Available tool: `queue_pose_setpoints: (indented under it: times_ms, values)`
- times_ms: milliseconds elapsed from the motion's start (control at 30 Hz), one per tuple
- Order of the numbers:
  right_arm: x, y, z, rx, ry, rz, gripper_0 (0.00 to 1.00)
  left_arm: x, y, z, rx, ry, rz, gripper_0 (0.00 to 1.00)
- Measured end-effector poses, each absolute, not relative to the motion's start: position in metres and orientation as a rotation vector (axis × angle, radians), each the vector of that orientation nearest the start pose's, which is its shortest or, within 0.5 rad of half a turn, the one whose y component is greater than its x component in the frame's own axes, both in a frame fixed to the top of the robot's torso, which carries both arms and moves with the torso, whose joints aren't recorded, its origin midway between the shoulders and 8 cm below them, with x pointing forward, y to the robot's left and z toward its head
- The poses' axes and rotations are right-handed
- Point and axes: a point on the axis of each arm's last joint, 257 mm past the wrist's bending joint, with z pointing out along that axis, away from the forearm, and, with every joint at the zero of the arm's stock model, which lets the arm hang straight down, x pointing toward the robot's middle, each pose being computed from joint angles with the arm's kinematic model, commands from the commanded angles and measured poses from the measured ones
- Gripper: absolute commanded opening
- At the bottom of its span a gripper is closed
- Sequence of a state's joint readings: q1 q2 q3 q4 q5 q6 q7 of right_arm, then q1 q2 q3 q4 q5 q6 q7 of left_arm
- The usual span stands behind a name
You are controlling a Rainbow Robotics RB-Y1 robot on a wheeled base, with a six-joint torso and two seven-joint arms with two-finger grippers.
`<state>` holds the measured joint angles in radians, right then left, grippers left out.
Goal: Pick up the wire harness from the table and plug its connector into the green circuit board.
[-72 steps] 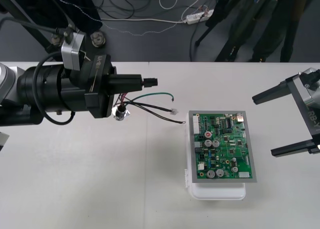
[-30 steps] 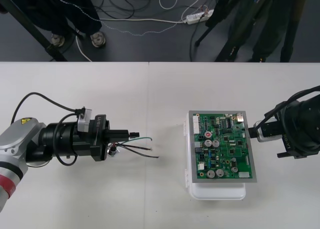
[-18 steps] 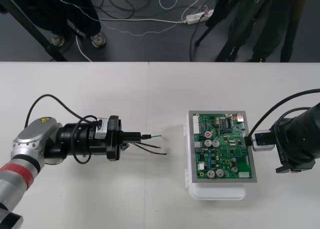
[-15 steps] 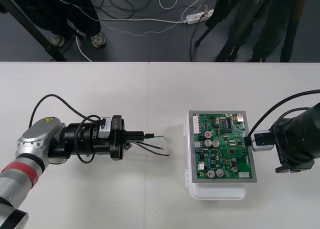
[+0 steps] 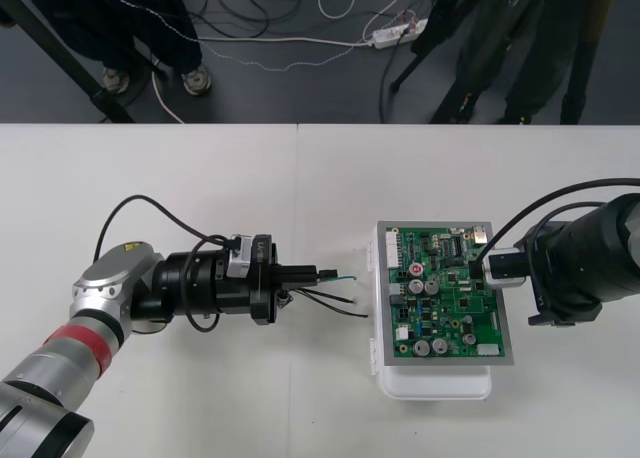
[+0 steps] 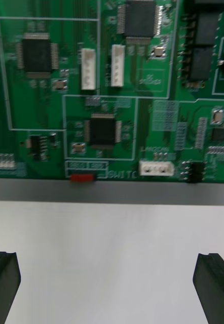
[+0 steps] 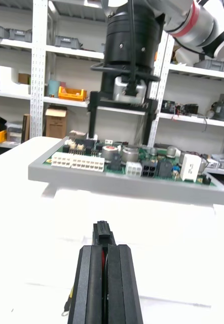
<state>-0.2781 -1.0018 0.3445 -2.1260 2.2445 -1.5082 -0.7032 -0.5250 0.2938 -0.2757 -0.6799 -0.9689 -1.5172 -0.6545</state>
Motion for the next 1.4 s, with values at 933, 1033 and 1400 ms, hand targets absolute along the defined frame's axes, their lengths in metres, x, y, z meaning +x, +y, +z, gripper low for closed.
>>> queue_pose_setpoints:
  times_ms: [933, 1033, 1400]
  values:
    - [0.387, -0.25, -0.263, -1.999, 1.967, -0.31, 1.0, 0.367, -0.023, -0.239, 1.237, 0.937, -1.164, 0.0]
    - [0.387, -0.248, -0.263, -1.996, 1.965, -0.308, 1.0, 0.365, -0.029, -0.238, 1.232, 0.929, -1.173, 0.0]
    - [0.386, -0.247, -0.264, -1.931, 2.039, -0.297, 1.0, 0.357, -0.042, -0.235, 1.228, 0.909, -1.201, 0.0]
